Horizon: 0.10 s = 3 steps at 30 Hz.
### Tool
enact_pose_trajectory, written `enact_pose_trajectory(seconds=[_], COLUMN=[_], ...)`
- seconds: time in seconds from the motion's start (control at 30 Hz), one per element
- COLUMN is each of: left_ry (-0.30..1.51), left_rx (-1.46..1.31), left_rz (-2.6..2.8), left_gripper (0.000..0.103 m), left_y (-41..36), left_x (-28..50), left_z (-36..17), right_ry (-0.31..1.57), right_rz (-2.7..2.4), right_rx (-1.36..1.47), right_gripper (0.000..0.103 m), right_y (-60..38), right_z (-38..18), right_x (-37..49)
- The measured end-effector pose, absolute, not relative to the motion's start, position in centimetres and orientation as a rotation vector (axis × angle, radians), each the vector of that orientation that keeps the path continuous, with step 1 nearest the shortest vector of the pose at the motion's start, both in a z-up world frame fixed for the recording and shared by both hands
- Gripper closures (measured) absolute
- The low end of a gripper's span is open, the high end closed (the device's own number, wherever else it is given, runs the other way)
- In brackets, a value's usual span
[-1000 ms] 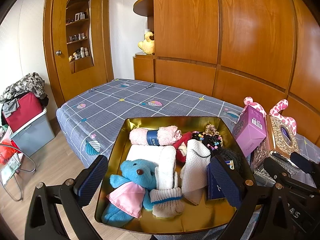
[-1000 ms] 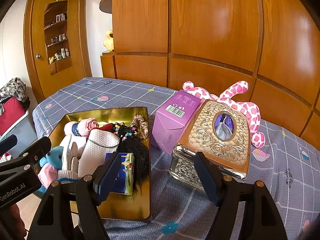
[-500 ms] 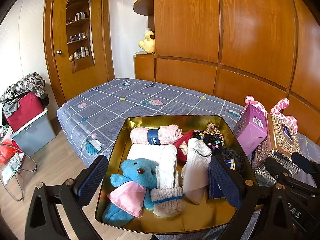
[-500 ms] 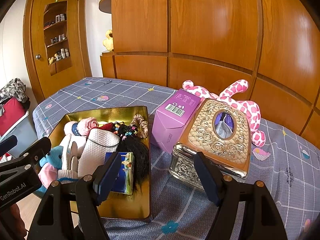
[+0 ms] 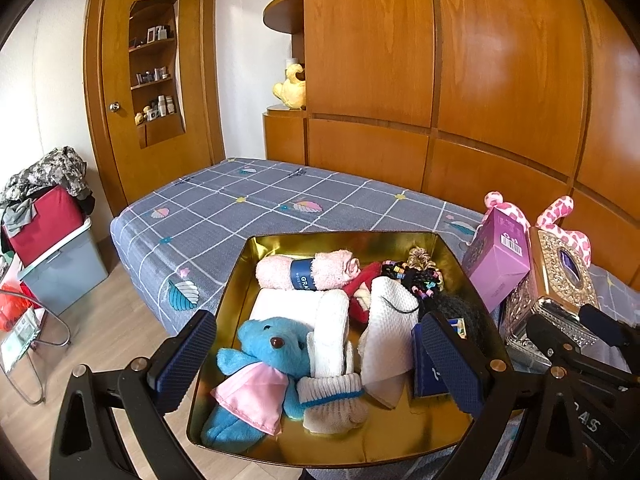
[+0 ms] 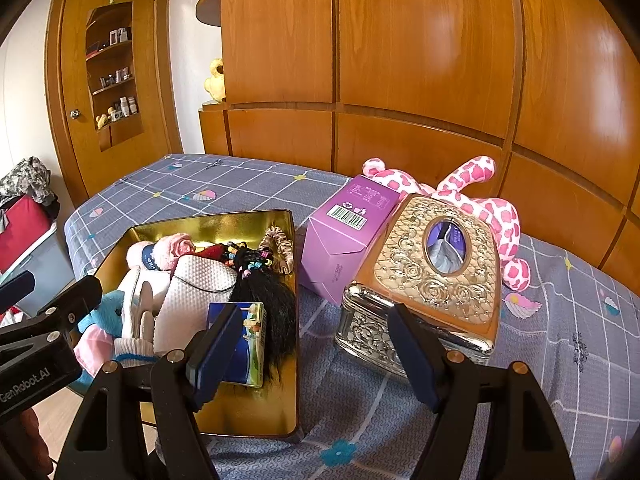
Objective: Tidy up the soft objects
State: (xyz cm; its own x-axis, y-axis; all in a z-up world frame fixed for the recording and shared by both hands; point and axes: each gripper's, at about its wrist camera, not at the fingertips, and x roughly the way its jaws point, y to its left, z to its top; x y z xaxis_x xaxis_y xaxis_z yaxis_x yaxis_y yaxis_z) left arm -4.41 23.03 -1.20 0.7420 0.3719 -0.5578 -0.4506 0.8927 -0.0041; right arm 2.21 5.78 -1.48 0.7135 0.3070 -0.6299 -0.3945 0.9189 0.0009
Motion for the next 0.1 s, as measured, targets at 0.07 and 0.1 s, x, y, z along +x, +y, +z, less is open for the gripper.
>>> enact_pose_trajectory(seconds=[0.07,0.1], left_ry=[0.582,0.584], left_rx=[-0.142,-0.144], left_rz=[0.453,0.455], left_gripper=[0.001,0.001], left_y=[23.11,23.13], left_x=[-4.37,-4.35], left_z=[-1.19,-1.18], right_ry=[0.673,0.672], right_rz=[0.390,0.389], right_rx=[-0.134,-0.131], right_gripper=[0.027,0.027], right_y=[5.67,5.58], right_z=[-1.45,-1.39], right_x=[2.22,2.26])
